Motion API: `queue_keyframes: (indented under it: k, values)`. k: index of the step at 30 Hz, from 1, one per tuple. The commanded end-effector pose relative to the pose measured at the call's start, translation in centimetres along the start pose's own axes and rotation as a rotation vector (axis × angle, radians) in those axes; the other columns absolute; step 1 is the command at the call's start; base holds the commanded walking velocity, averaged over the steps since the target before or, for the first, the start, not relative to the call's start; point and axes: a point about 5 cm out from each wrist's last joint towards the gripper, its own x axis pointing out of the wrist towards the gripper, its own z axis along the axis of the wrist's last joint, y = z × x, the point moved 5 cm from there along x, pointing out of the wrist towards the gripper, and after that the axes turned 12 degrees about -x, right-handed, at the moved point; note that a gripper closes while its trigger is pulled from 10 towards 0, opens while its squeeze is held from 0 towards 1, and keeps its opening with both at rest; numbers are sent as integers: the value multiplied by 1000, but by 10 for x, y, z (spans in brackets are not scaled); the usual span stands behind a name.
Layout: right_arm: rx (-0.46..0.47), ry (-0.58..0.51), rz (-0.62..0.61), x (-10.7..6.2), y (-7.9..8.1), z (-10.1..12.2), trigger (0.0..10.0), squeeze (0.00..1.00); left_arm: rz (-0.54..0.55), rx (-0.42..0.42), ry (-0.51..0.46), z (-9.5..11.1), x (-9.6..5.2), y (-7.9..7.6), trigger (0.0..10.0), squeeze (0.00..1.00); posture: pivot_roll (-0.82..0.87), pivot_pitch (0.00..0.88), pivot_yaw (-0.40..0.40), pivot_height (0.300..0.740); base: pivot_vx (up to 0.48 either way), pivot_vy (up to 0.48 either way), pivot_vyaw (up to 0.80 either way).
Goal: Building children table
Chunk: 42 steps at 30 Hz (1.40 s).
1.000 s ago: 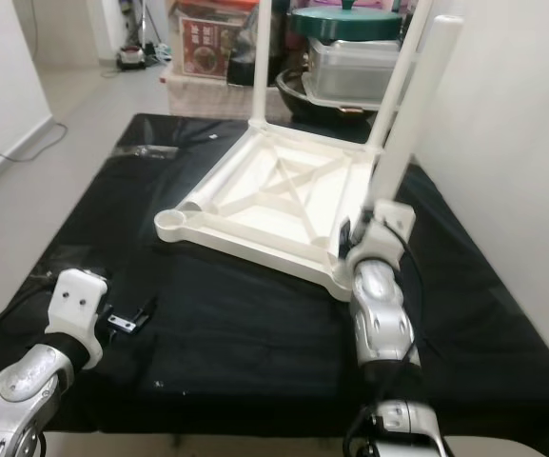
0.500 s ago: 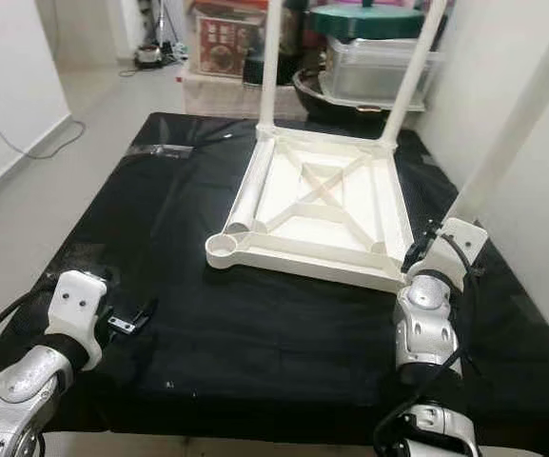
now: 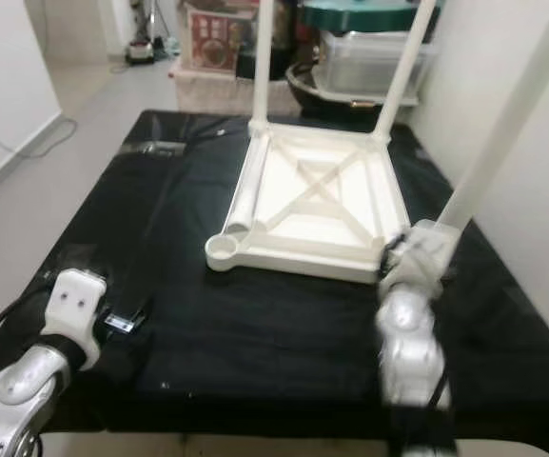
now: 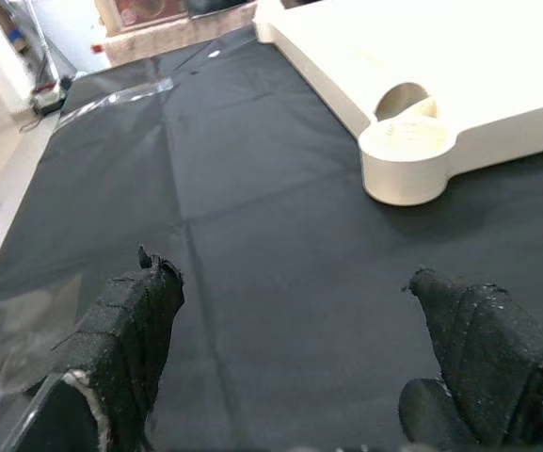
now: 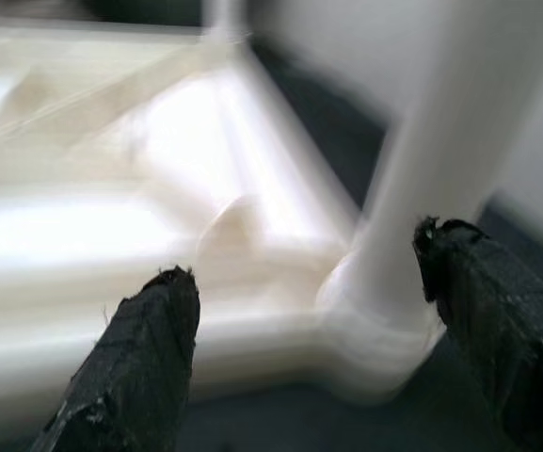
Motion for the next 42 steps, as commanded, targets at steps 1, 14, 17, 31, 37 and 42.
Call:
queue_keyframes:
  k: [1,14,17,31,37,42]
  values:
    - [3,-24,5,-6,-6,10,10000,212,4,33,-15,4,-3,1,10000,0,35,0,-71,740,0,0,0]
    - [-124,-153,419,-26,48,45,10000,0,59,89,-85,18,-3,3,10000,0,27,0,-73,740,0,0,0]
    - [-110,-204,527,-19,76,72,10000,0,109,93,-128,26,-4,7,10000,0,42,0,-83,740,0,0,0]
    - [14,-321,661,-34,121,98,10000,0,183,-45,-89,11,-9,18,10000,0,89,0,-98,740,0,20,0]
    - [-3,-345,650,-32,123,105,10000,0,158,-79,-59,6,-6,18,10000,0,86,0,-86,740,0,411,0]
    - [-24,-332,640,-27,125,100,10000,0,142,-87,-55,4,-5,16,10000,0,92,0,-94,740,0,480,0]
